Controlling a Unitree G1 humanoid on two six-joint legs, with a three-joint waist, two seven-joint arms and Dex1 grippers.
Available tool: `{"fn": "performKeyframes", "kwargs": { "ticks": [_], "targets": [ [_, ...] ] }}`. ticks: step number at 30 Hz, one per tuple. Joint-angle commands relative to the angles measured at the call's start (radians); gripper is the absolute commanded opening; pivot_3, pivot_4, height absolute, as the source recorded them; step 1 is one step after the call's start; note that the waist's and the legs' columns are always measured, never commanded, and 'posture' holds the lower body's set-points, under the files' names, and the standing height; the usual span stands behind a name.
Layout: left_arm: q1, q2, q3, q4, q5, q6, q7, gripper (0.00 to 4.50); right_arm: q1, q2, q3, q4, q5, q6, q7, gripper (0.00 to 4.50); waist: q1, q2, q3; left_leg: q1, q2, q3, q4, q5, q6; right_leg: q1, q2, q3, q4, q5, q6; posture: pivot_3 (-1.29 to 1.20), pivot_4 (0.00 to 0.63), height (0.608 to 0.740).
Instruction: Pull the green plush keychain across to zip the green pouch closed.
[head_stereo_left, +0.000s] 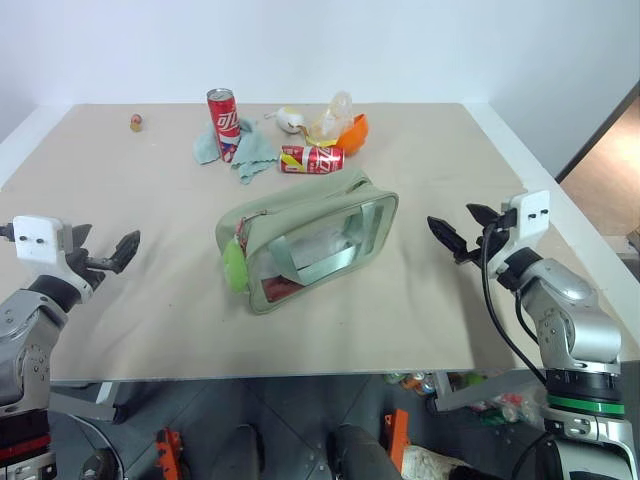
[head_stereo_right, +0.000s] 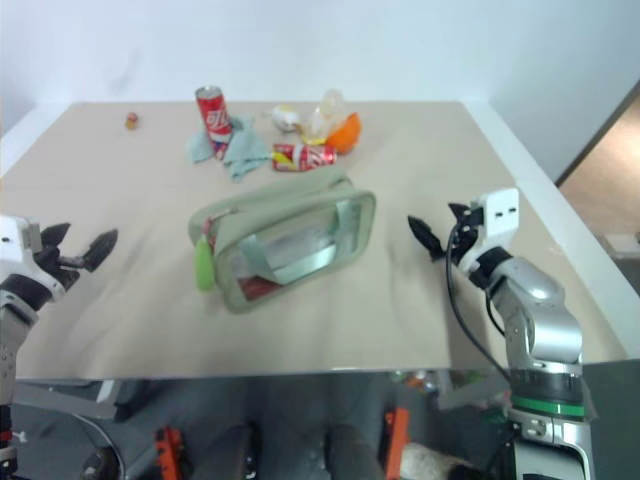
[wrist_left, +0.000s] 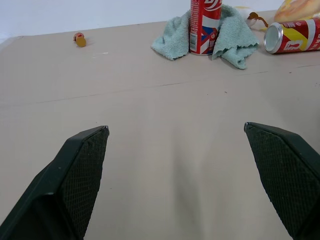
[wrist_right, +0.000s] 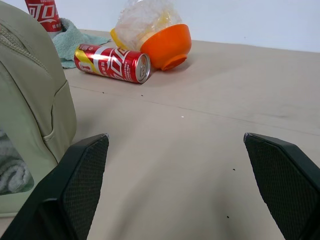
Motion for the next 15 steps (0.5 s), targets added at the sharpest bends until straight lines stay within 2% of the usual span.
{"fn": "performKeyframes", "kwargs": {
  "ticks": [1,12,15],
  "targets": [
    [-0.015,0.015,0.012,-0.037,-0.001,-0.024,0.002,4.50,-0.027,-0.016,-0.002,-0.010,-0.003,-0.020,0.008,4.48,0.000,0.000,0.000,0.000,0.000,0.000,0.000,0.000,0.000,0.000,0.000,0.000,0.000,0.000,0.000,0.00,0.150,0.740],
    [-0.018,0.004,-0.012,-0.044,-0.033,-0.008,-0.023,4.50,-0.037,-0.020,0.009,-0.017,0.001,-0.011,0.019,4.48,0.000,0.000,0.000,0.000,0.000,0.000,0.000,0.000,0.000,0.000,0.000,0.000,0.000,0.000,0.000,0.00,0.150,0.740],
    [-0.030,0.012,-0.023,-0.075,-0.080,-0.008,-0.082,4.50,-0.051,-0.029,0.015,-0.021,0.012,-0.003,0.042,4.48,0.000,0.000,0.000,0.000,0.000,0.000,0.000,0.000,0.000,0.000,0.000,0.000,0.000,0.000,0.000,0.00,0.150,0.740]
  ]
}}
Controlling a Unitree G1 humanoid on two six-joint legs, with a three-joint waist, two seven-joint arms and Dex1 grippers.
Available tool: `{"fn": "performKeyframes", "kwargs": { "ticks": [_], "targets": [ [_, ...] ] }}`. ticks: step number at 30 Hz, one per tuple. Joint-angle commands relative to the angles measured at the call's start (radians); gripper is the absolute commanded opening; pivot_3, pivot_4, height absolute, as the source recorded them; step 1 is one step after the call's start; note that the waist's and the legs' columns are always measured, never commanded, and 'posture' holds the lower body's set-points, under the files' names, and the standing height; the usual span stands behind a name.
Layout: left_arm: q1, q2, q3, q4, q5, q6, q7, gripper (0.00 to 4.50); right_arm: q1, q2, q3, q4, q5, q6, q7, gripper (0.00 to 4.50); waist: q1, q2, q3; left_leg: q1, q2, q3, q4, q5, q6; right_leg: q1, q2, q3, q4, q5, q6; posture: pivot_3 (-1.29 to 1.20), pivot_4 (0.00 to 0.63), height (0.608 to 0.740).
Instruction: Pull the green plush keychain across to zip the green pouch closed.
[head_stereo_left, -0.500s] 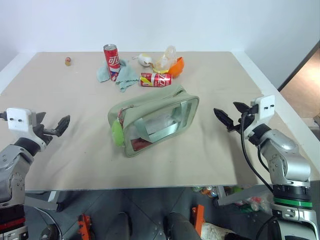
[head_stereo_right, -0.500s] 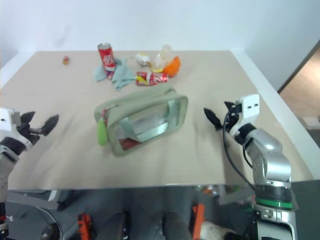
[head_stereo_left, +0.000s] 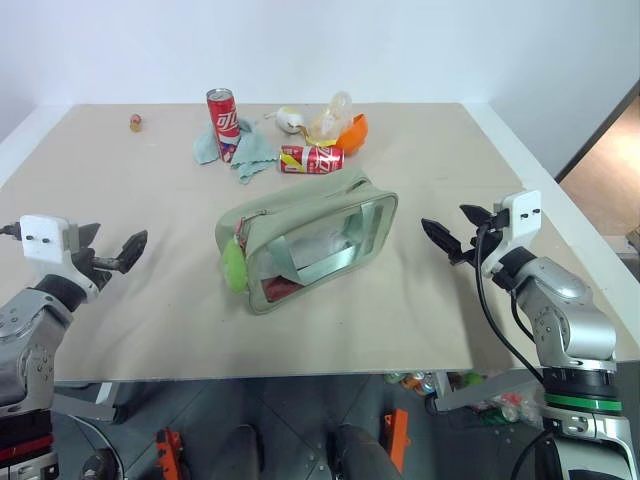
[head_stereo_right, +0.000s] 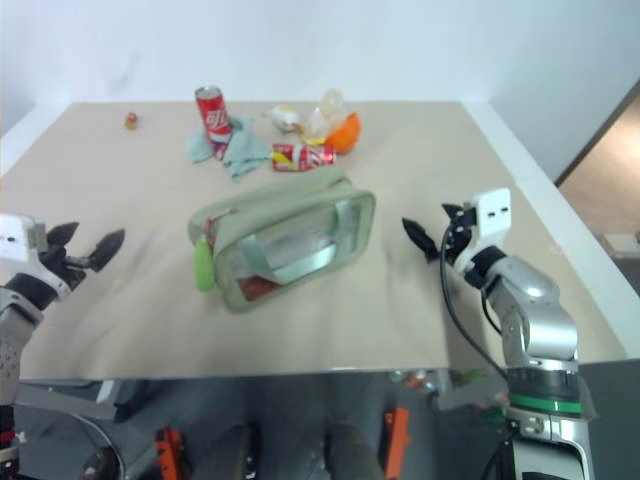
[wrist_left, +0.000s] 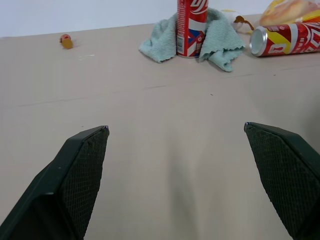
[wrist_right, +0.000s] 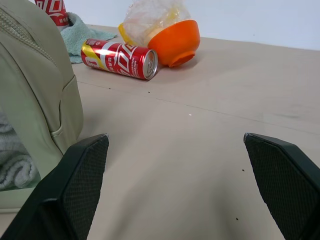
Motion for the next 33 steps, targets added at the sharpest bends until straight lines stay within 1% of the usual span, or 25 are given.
{"fn": "performKeyframes", "kwargs": {
  "ticks": [1,3,6,9,12,15,19,24,27,28,33],
  "targets": [
    [-0.044,0.032,0.002,-0.073,-0.077,0.001,-0.089,4.50,-0.055,-0.040,-0.006,-0.027,0.022,-0.001,0.051,4.48,0.000,0.000,0.000,0.000,0.000,0.000,0.000,0.000,0.000,0.000,0.000,0.000,0.000,0.000,0.000,0.00,0.150,0.740],
    [-0.083,0.070,0.011,-0.080,-0.141,0.037,-0.157,4.50,-0.094,-0.064,0.000,-0.014,0.035,0.014,0.093,4.48,0.000,0.000,0.000,0.000,0.000,0.000,0.000,0.000,0.000,0.000,0.000,0.000,0.000,0.000,0.000,0.00,0.150,0.740],
    [-0.176,0.177,0.015,-0.119,-0.309,0.170,-0.304,4.50,-0.179,-0.116,0.029,0.021,0.055,0.051,0.190,4.48,0.000,-0.002,0.001,-0.001,0.000,0.000,0.000,0.001,0.001,-0.001,0.001,0.000,0.000,0.001,0.000,0.00,0.150,0.740],
    [-0.205,0.292,-0.021,-0.188,-0.436,0.301,-0.435,4.50,-0.253,-0.160,0.075,0.047,0.072,0.081,0.302,4.48,-0.004,-0.002,0.001,-0.001,0.001,0.000,0.000,0.001,0.001,-0.002,0.002,0.000,0.000,0.001,-0.001,0.00,0.150,0.740],
    [-0.214,0.349,-0.055,-0.258,-0.531,0.395,-0.482,4.50,-0.302,-0.180,0.124,0.068,0.078,0.096,0.399,4.48,-0.004,-0.001,0.001,0.000,0.000,0.001,-0.004,0.001,0.000,-0.002,0.001,0.001,0.000,-0.002,-0.001,0.00,0.150,0.740],
    [-0.226,0.352,-0.091,-0.307,-0.564,0.431,-0.482,4.50,-0.334,-0.174,0.167,0.094,0.065,0.081,0.466,4.48,-0.003,-0.001,0.001,0.000,0.001,0.000,-0.006,0.001,0.001,-0.003,0.001,0.000,0.000,-0.003,-0.002,0.00,0.150,0.740],
    [-0.266,0.318,-0.151,-0.316,-0.532,0.419,-0.452,4.50,-0.393,-0.135,0.246,0.190,0.011,-0.001,0.542,4.48,-0.003,-0.001,0.001,-0.001,0.001,-0.001,-0.006,0.001,0.001,-0.004,0.002,-0.001,0.000,-0.003,-0.003,0.00,0.150,0.740],
    [-0.270,0.309,-0.160,-0.311,-0.507,0.408,-0.439,4.50,-0.440,-0.099,0.273,0.290,-0.017,-0.071,0.599,4.48,-0.002,-0.001,0.001,-0.001,0.001,-0.001,-0.005,0.001,0.000,-0.003,0.002,-0.001,0.000,-0.003,-0.003,0.00,0.150,0.740],
    [-0.263,0.312,-0.156,-0.303,-0.485,0.399,-0.441,4.50,-0.457,-0.080,0.270,0.308,-0.012,-0.068,0.611,3.71,-0.002,-0.001,0.001,-0.001,0.001,-0.001,-0.005,0.001,0.000,-0.004,0.002,-0.001,0.000,-0.002,-0.003,0.00,0.150,0.740],
    [-0.261,0.312,-0.155,-0.302,-0.481,0.396,-0.441,4.50,-0.458,-0.077,0.271,0.309,-0.013,-0.068,0.615,3.37,-0.002,-0.001,0.001,-0.001,0.001,-0.001,-0.005,0.001,0.000,-0.004,0.002,-0.001,0.000,-0.001,-0.006,0.00,0.150,0.740],
    [-0.247,0.312,-0.147,-0.299,-0.461,0.382,-0.438,4.50,-0.432,-0.091,0.258,0.279,-0.005,-0.058,0.637,1.59,-0.002,-0.001,0.001,-0.002,0.001,-0.001,-0.005,0.001,0.000,-0.004,0.002,-0.001,0.000,-0.001,-0.007,0.00,0.150,0.740]
  ]
}}
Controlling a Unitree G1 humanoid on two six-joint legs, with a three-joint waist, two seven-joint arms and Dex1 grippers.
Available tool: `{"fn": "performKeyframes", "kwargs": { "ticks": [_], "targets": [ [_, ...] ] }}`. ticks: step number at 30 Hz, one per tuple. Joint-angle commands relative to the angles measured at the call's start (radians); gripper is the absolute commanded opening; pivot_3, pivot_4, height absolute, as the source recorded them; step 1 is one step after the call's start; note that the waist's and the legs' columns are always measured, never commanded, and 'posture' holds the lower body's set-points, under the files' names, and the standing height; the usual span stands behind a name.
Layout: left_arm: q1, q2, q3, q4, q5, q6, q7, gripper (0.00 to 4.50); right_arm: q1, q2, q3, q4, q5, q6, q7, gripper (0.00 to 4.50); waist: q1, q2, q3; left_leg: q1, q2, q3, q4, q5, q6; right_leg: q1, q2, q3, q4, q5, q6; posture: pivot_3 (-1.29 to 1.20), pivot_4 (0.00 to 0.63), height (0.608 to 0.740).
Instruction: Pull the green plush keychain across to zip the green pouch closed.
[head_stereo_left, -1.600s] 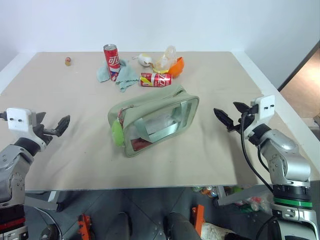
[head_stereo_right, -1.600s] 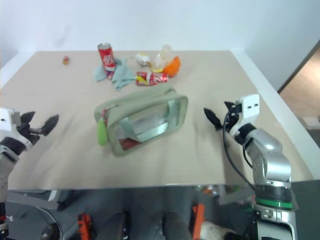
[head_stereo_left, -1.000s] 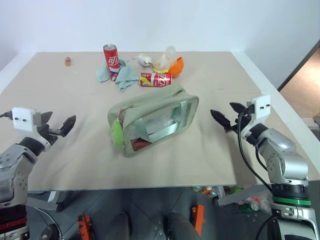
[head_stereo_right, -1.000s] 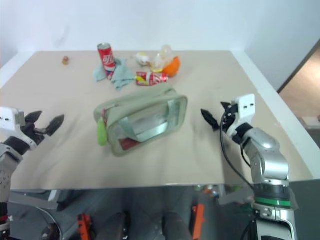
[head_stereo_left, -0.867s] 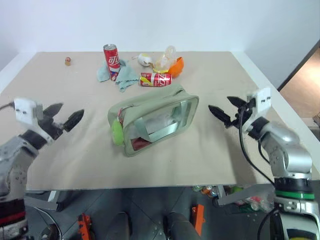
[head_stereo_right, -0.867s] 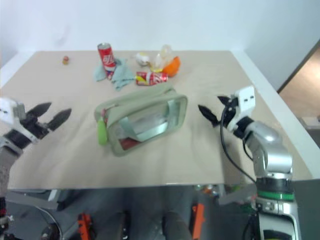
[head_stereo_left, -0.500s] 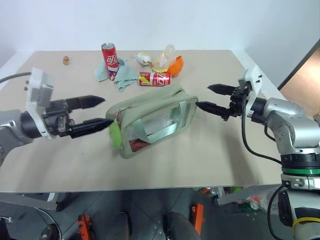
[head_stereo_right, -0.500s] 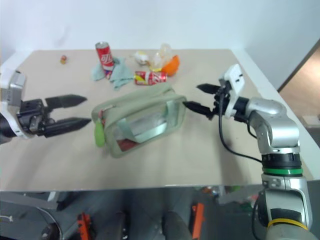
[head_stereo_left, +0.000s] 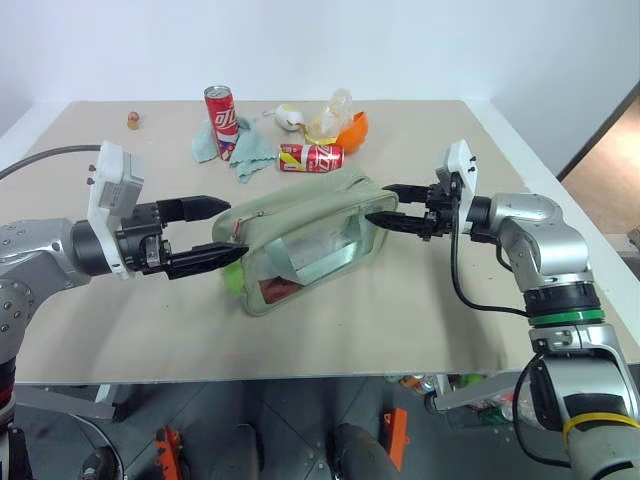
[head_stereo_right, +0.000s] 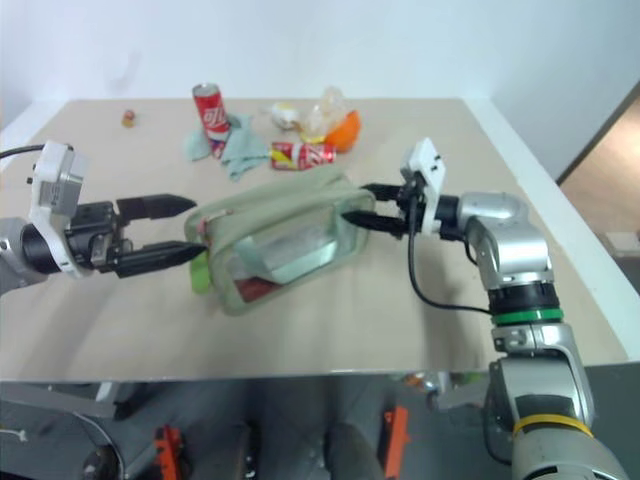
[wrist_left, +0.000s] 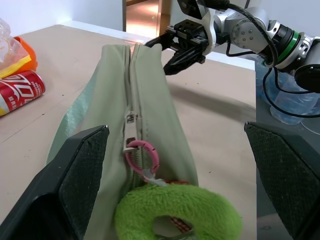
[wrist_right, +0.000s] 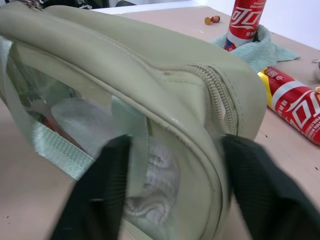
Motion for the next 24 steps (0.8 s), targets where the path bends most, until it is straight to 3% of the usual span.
{"fn": "performKeyframes", "kwargs": {
  "ticks": [1,2,5,10,15,24],
  "targets": [
    [0.015,0.005,0.034,0.002,0.020,-0.031,0.000,4.50,0.006,-0.029,-0.030,-0.062,0.018,0.010,0.025,1.31,0.000,0.000,0.000,0.000,0.000,0.000,0.000,0.000,0.000,0.000,0.000,0.000,0.000,0.000,0.000,0.00,0.150,0.740],
    [0.024,0.006,0.037,0.006,0.026,-0.034,-0.002,4.50,0.018,-0.038,-0.034,-0.090,0.027,0.030,0.027,0.84,0.000,0.000,0.000,0.000,0.000,0.000,0.000,0.000,0.000,0.000,0.000,0.000,0.000,0.000,0.000,0.00,0.150,0.740],
    [0.044,0.008,0.048,0.020,0.038,-0.041,-0.002,4.50,0.056,-0.063,-0.042,-0.179,0.053,0.089,0.025,0.02,0.000,0.000,0.000,0.000,0.000,0.000,0.000,0.000,0.000,0.000,0.000,0.000,0.000,0.000,0.000,0.00,0.150,0.740],
    [0.054,0.005,0.076,0.085,0.092,-0.082,0.018,4.50,0.155,-0.114,-0.074,-0.416,0.135,0.242,-0.022,0.02,0.001,0.000,0.000,0.000,0.000,-0.001,0.000,0.000,0.000,0.000,0.000,-0.001,0.000,0.000,0.001,0.00,0.150,0.740],
    [0.087,-0.049,0.091,0.181,0.188,-0.175,0.078,4.50,0.227,-0.102,-0.081,-0.529,0.143,0.273,-0.091,0.02,0.000,0.000,0.000,0.001,0.001,0.000,0.000,0.000,0.000,0.000,0.000,-0.001,0.000,-0.001,0.002,0.00,0.150,0.740],
    [0.241,-0.143,0.123,-0.010,0.082,-0.117,0.140,4.50,0.265,-0.106,-0.088,-0.560,0.153,0.274,-0.136,0.02,0.001,-0.001,0.000,0.002,0.002,0.001,0.001,0.000,0.000,0.001,0.000,0.000,0.000,0.000,0.002,0.00,0.150,0.740]
  ]
}}
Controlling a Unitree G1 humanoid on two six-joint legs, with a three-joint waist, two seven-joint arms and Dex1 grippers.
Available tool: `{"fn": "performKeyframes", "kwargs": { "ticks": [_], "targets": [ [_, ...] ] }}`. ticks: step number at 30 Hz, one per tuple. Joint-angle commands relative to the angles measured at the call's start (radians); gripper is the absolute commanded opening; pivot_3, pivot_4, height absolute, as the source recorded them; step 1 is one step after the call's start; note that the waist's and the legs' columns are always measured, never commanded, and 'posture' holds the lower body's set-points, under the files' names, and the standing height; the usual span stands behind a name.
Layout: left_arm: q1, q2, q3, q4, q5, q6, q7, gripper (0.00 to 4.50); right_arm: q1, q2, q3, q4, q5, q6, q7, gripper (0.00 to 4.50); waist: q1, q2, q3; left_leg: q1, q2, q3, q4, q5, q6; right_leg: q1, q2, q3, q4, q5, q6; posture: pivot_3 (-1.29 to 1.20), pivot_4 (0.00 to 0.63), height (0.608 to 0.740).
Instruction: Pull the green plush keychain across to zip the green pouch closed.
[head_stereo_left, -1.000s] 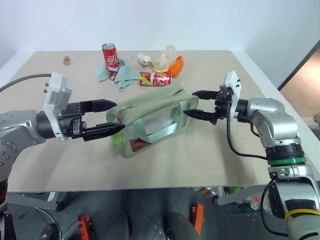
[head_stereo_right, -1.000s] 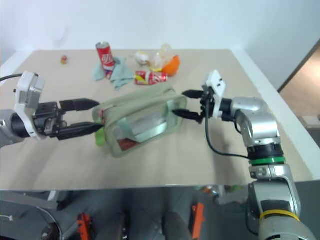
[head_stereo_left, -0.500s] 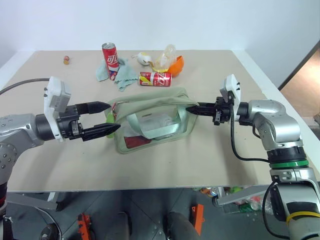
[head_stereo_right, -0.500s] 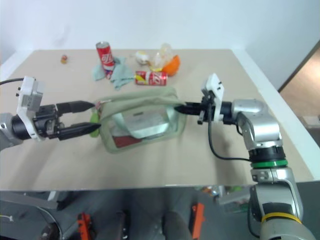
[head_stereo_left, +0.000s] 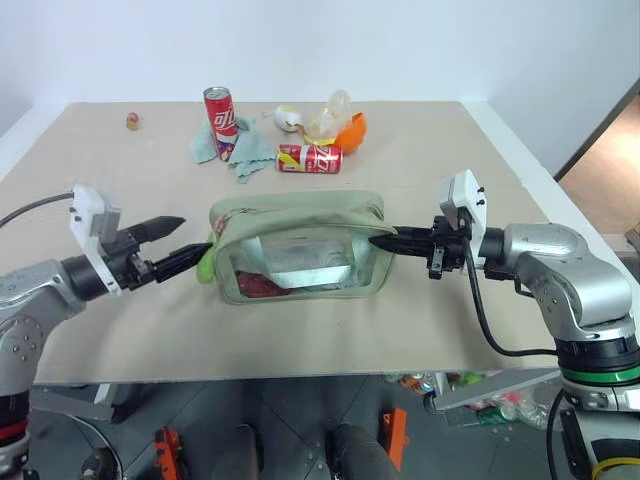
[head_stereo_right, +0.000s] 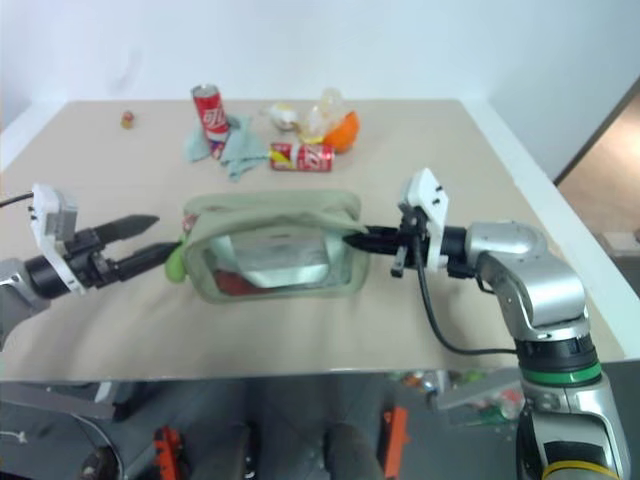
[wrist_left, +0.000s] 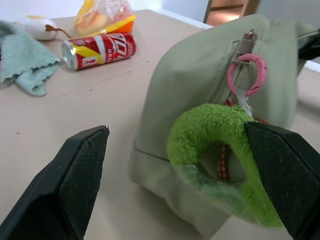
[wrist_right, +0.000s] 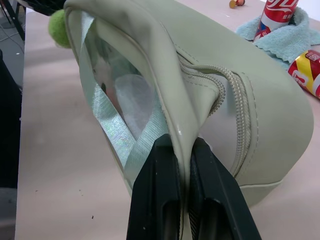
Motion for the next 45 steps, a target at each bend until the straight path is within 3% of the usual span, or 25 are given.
{"fn": "performKeyframes", "kwargs": {
  "ticks": [1,10,21,24,32,35,41,45],
  "targets": [
    [0.018,-0.012,0.027,-0.081,-0.050,0.020,0.028,4.50,0.000,-0.010,-0.031,-0.042,0.024,-0.003,-0.007,0.02,0.000,0.000,0.000,0.000,0.000,0.000,0.000,0.000,0.000,0.000,0.000,0.000,0.000,0.000,0.000,0.00,0.150,0.740],
    [0.049,0.032,0.040,-0.144,-0.152,0.104,0.040,4.50,-0.009,-0.015,-0.025,-0.017,0.011,-0.032,0.001,0.02,-0.001,0.000,0.000,0.000,0.000,0.000,0.001,0.000,0.000,0.000,0.001,0.000,0.000,0.000,0.001,0.00,0.150,0.740],
    [0.088,0.010,0.056,-0.113,-0.097,0.050,0.083,4.50,-0.015,-0.013,-0.015,0.004,-0.002,-0.055,0.008,0.02,0.001,0.000,0.000,0.000,0.000,-0.001,0.002,0.000,0.000,0.000,0.001,0.000,0.000,0.001,0.001,0.00,0.150,0.740],
    [0.081,0.005,0.065,-0.113,-0.120,0.055,0.088,3.74,-0.015,-0.016,-0.013,0.009,-0.005,-0.060,0.013,0.00,0.001,0.000,0.000,0.000,0.000,0.000,0.002,0.000,0.000,0.000,0.001,0.000,0.000,0.001,0.001,0.00,0.150,0.740],
    [0.093,0.013,0.035,-0.095,-0.063,0.040,0.063,0.89,-0.021,-0.018,-0.011,0.014,-0.012,-0.061,0.015,0.00,0.001,0.000,0.000,0.000,0.000,-0.001,0.002,0.000,0.000,0.000,0.001,0.000,0.000,0.000,0.001,0.00,0.150,0.740],
    [0.059,0.025,0.051,-0.087,-0.061,0.028,0.058,0.03,-0.021,-0.023,-0.012,0.014,-0.014,-0.059,0.017,0.00,0.001,0.000,0.000,0.000,0.000,-0.001,0.002,0.000,0.000,0.000,0.001,0.000,0.000,0.001,0.001,0.00,0.150,0.740],
    [-0.170,0.088,0.015,-0.096,-0.146,0.080,0.038,0.03,-0.028,-0.027,-0.011,0.023,-0.015,-0.060,0.020,0.00,0.004,0.000,0.000,-0.001,0.000,-0.002,0.003,0.000,0.000,0.000,0.002,-0.001,0.000,0.001,0.001,0.00,0.150,0.740],
    [-0.293,0.075,-0.145,-0.085,-0.071,0.055,-0.024,0.03,-0.038,-0.023,0.002,0.039,-0.026,-0.071,0.021,0.00,0.002,0.000,0.000,-0.001,-0.001,0.000,0.003,0.000,0.000,0.001,0.001,0.000,0.000,0.001,0.002,0.00,0.150,0.740]
  ]
}}
